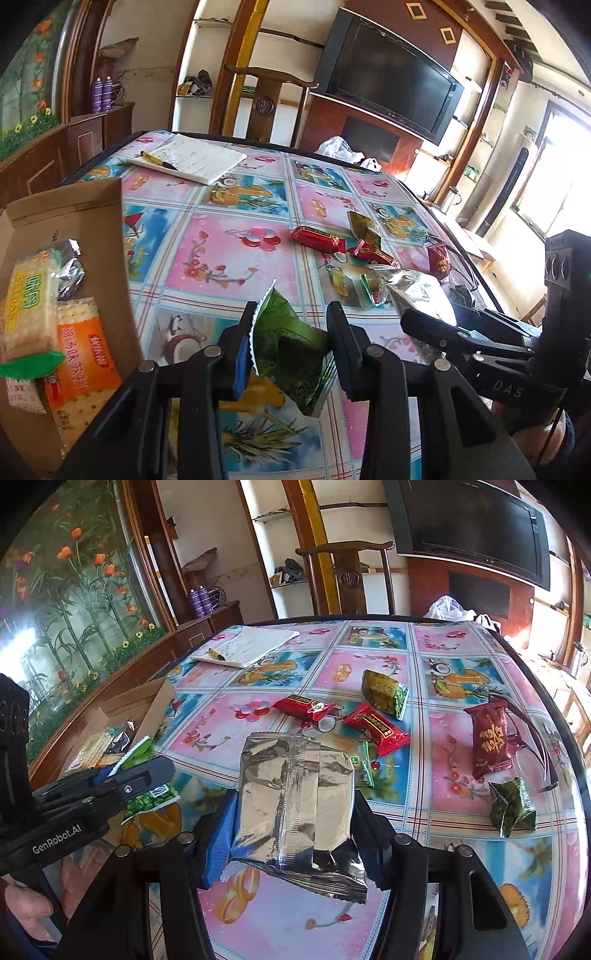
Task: Organize snacks
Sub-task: 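Carry the green bag and silver foil pack over the cardboard box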
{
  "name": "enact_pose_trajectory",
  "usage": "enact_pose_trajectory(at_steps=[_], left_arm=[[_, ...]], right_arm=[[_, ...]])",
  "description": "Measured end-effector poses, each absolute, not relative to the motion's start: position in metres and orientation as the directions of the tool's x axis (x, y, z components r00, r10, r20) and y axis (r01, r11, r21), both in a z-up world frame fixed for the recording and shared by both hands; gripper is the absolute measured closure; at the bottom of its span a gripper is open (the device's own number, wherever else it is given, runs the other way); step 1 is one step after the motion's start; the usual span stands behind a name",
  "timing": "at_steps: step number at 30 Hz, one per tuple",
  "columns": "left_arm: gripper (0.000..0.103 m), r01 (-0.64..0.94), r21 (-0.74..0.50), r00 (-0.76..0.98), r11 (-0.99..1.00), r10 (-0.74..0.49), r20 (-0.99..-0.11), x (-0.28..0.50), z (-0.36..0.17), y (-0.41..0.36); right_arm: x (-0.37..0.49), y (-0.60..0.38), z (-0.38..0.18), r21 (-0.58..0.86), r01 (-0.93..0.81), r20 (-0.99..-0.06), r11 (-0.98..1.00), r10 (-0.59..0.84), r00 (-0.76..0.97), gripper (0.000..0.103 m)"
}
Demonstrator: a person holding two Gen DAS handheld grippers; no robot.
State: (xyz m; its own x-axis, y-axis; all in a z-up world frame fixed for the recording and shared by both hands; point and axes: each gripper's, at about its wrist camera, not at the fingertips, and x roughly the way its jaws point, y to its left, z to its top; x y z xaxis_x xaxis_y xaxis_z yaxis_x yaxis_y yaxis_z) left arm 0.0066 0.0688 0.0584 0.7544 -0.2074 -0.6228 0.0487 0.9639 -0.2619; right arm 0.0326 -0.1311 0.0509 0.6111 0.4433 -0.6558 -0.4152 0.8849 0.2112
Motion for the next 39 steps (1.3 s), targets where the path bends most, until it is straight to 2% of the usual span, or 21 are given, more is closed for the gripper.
enact_pose_trajectory(at_steps=[8, 17, 26, 39], left_arm=[[0.067, -0.007, -0.269, 0.78, 0.963, -0.164, -0.604, -0.017, 0.071, 0.095], [0.067, -0.118, -0.299, 0.813, 0.947, -0.081, -0.577, -0.048, 0.083, 0.159], [0.067, -0.231, -0.31, 0.807, 0.922, 0.004, -0.591, -0.083, 0.07, 0.223], [0.067, -0.252, -0.355, 0.784, 0.9, -0.025, -0.621, -0.089, 0.041, 0.252]], right_arm=[[0.023, -0.124, 0.057, 0.216, -0.441, -0.638, 0.871, 0.468, 0.611, 0.04], [0.007, -0.092, 0.071, 0.234, -0.488, -0.597, 0.841, 0.521, 0.61, 0.04], [-0.003, -0.025, 0.072, 0.299, -0.572, -0.595, 0.764, 0.617, 0.514, 0.04], [-0.013, 0.075, 0.057, 0.257, -0.675, -0.656, 0.692, 0.638, 0.404, 0.039]])
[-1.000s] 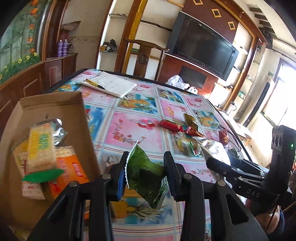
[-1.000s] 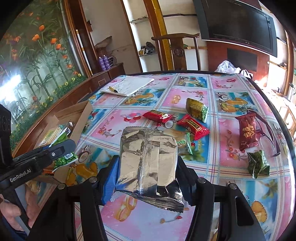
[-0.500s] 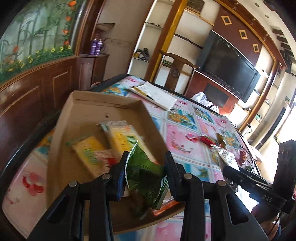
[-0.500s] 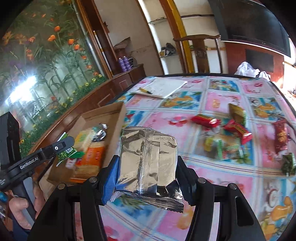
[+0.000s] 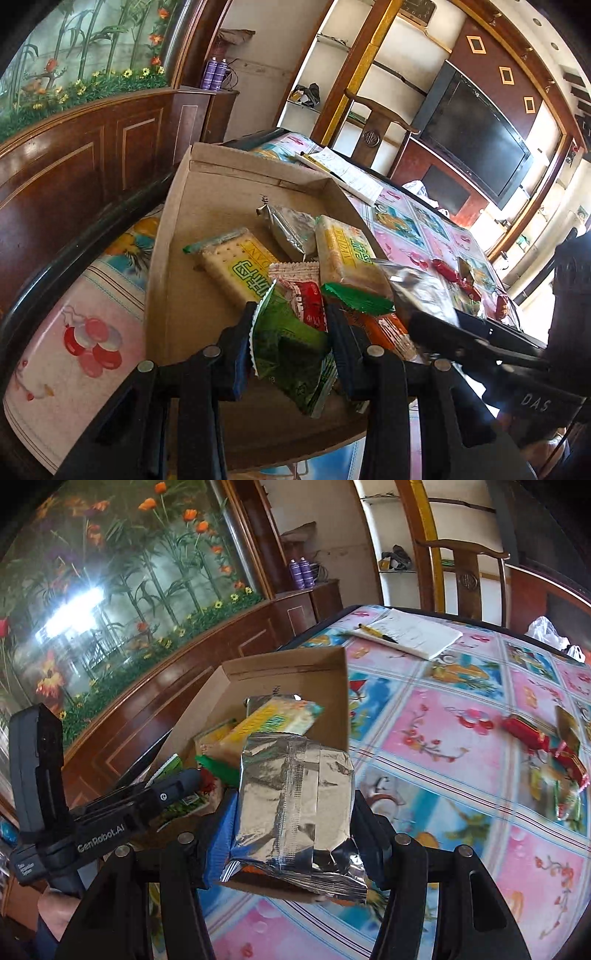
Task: Organize snacks
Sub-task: 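Carry the green bag and silver foil pack over the cardboard box, then lower both packs into the box and open both grippers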
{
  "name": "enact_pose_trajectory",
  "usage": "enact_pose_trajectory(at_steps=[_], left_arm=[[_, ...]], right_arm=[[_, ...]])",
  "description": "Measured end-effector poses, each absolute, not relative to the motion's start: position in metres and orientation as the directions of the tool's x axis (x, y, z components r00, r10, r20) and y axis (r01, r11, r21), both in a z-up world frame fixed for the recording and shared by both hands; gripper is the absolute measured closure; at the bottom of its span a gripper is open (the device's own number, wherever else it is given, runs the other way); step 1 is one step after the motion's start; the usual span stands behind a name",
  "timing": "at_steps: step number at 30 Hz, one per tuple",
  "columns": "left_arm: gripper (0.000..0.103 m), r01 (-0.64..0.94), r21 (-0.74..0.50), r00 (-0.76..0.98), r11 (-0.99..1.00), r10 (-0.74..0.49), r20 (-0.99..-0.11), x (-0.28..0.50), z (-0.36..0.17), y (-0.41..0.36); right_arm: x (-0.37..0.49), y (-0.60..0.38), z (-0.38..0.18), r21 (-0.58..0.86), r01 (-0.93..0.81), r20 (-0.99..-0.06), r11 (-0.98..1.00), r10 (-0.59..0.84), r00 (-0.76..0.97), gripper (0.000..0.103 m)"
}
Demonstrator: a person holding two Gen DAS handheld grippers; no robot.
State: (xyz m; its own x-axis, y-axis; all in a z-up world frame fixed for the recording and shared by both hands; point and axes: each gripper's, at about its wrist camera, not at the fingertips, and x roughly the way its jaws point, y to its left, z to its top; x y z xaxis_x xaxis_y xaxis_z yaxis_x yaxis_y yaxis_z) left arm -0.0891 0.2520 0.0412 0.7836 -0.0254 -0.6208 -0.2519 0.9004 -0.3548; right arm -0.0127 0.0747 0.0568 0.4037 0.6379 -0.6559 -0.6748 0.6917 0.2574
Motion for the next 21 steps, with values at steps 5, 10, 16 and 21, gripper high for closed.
enact_pose_trajectory(at_steps=[5, 10, 16, 21], left_arm=[[0.067, -0.25, -0.363, 0.779, 0.897, -0.036, -0.626, -0.089, 0.04, 0.252], [0.07, -0.274, -0.374, 0.775, 0.886, -0.027, -0.631, -0.088, 0.038, 0.256], [0.07, -0.29, -0.361, 0.777, 0.886, -0.002, -0.63, -0.088, 0.039, 0.254], [0.07, -0.329, -0.341, 0.771, 0.881, 0.042, -0.635, -0.09, 0.04, 0.256]], right_arm=[[-0.007, 0.095, 0.049, 0.25, -0.681, -0.669, 0.688, 0.631, 0.392, 0.039], [0.005, 0.108, 0.049, 0.272, -0.68, -0.666, 0.681, 0.643, 0.377, 0.039], [0.012, 0.116, 0.043, 0.28, -0.681, -0.662, 0.677, 0.65, 0.374, 0.039], [0.011, 0.124, 0.036, 0.244, -0.697, -0.669, 0.674, 0.637, 0.382, 0.039]])
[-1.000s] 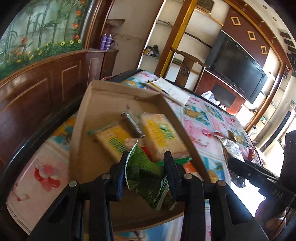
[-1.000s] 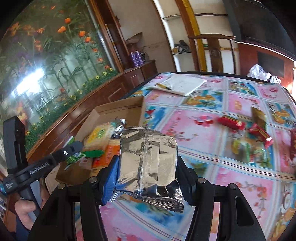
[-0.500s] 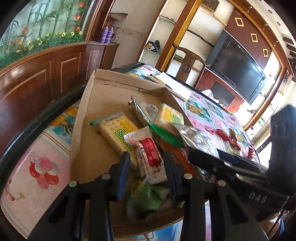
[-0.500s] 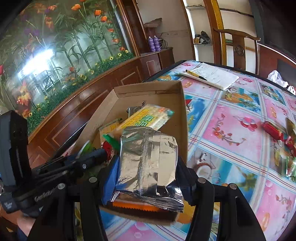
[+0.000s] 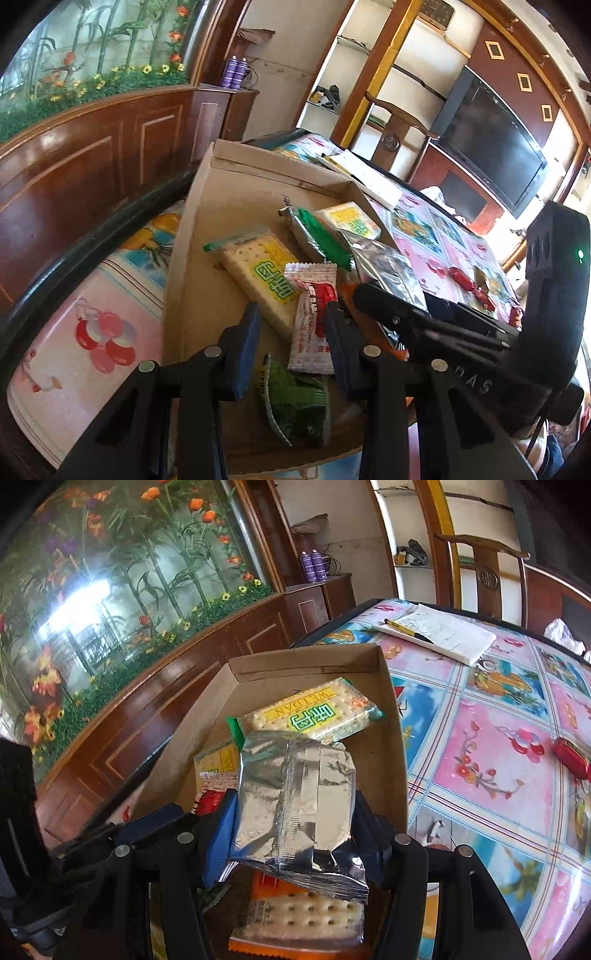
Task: Organize snacks
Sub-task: 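Lower both packs into the box and open both grippers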
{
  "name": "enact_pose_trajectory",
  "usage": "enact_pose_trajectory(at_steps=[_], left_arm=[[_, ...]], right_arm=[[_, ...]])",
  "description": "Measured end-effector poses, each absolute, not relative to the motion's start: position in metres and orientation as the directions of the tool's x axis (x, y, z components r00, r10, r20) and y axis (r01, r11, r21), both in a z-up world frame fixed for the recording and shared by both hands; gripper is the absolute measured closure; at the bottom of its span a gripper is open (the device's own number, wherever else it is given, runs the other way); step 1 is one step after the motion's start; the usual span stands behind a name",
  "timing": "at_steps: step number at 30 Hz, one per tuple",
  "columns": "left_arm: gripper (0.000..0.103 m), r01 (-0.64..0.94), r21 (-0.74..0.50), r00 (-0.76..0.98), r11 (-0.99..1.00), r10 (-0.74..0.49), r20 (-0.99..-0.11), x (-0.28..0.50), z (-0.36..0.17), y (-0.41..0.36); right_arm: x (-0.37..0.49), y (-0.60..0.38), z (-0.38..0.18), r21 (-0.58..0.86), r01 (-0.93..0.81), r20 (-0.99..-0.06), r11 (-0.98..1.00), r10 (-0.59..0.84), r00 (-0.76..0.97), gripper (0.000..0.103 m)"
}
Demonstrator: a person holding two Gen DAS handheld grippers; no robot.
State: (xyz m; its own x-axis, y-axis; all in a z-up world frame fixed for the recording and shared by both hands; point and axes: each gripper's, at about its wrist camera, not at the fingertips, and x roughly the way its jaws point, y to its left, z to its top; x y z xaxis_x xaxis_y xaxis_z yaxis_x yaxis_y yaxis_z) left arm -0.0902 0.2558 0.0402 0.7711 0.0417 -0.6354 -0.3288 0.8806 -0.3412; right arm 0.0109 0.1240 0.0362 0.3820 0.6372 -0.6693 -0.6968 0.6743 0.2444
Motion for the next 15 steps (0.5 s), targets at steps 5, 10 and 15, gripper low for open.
enact_pose_trajectory(at_steps=[5, 10, 15], left_arm=[[0.067, -0.385, -0.299, 0.771, 0.873, 0.126, -0.625, -0.095, 0.045, 0.254], [0.064, -0.406, -0.252, 0.779, 0.879, 0.188, -0.598, -0.099, 0.051, 0.248], [0.063, -0.406, -0.227, 0.785, 0.885, 0.21, -0.583, -0.102, 0.054, 0.245]], right_arm=[[0.008, 0.124, 0.035, 0.225, -0.708, -0.662, 0.669, 0.638, 0.393, 0.039], [0.006, 0.122, 0.034, 0.217, -0.718, -0.651, 0.661, 0.647, 0.398, 0.039], [0.006, 0.122, 0.034, 0.215, -0.721, -0.648, 0.659, 0.648, 0.4, 0.039]])
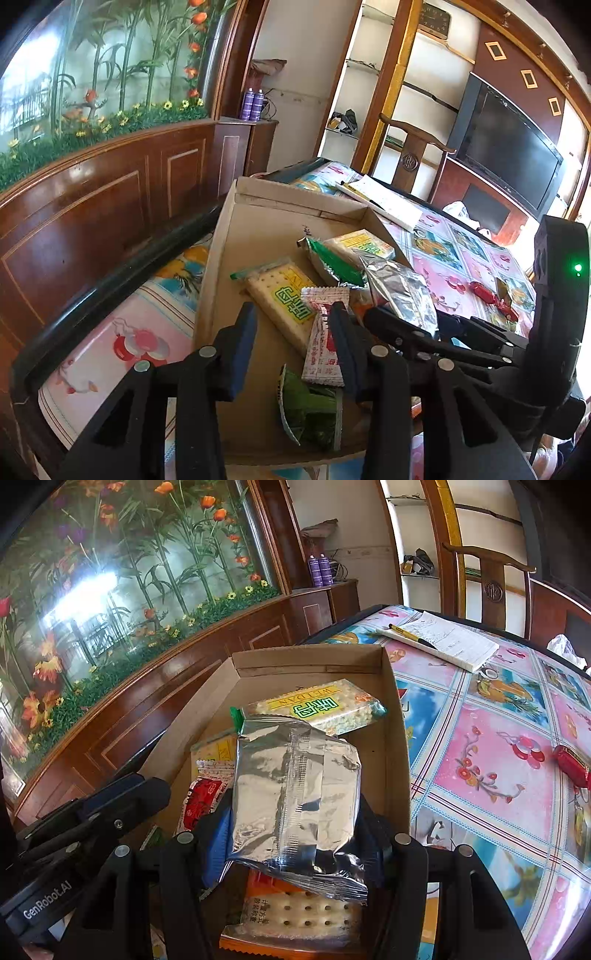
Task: Organize snacks
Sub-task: 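Lower both packs into the box and open both grippers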
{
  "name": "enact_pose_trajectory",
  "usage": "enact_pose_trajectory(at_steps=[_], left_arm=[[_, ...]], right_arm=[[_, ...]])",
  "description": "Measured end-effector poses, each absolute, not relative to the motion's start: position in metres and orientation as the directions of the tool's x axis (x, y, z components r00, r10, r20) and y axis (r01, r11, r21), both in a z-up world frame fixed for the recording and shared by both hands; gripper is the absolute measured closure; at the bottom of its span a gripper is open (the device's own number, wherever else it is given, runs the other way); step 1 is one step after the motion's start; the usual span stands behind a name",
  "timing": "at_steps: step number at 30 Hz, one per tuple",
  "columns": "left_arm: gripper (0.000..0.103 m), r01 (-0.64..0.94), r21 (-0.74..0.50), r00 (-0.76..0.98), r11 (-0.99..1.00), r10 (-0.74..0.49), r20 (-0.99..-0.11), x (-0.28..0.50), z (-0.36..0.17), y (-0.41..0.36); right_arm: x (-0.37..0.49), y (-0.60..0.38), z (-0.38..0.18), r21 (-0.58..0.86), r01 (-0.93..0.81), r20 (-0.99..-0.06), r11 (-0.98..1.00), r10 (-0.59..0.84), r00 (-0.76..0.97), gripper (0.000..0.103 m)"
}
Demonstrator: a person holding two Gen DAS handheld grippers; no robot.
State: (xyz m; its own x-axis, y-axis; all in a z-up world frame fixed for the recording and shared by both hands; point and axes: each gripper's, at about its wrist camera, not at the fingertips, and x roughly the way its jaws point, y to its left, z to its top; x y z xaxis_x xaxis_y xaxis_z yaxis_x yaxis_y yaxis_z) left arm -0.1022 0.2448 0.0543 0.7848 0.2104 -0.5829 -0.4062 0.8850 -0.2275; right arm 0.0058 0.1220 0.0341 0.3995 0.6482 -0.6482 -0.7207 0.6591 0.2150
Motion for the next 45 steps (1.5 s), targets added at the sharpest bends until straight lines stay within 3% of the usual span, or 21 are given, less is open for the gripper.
enact_pose_trajectory(at_steps=[29, 45], left_arm=[[0.051, -0.443, -0.169, 0.793, 0.881, 0.297, -0.531, -0.113, 0.064, 0.236], [0.03, -0.47, -0.167, 0.812, 0.867, 0.35, -0.468, -0.13, 0.083, 0.234]], right_arm=[[0.0, 0.122, 0.035, 0.199, -0.732, -0.647, 0.651, 0.648, 0.401, 0.039], [-0.008, 0.114, 0.037, 0.226, -0.755, -0.643, 0.616, 0.676, 0.359, 0.036]])
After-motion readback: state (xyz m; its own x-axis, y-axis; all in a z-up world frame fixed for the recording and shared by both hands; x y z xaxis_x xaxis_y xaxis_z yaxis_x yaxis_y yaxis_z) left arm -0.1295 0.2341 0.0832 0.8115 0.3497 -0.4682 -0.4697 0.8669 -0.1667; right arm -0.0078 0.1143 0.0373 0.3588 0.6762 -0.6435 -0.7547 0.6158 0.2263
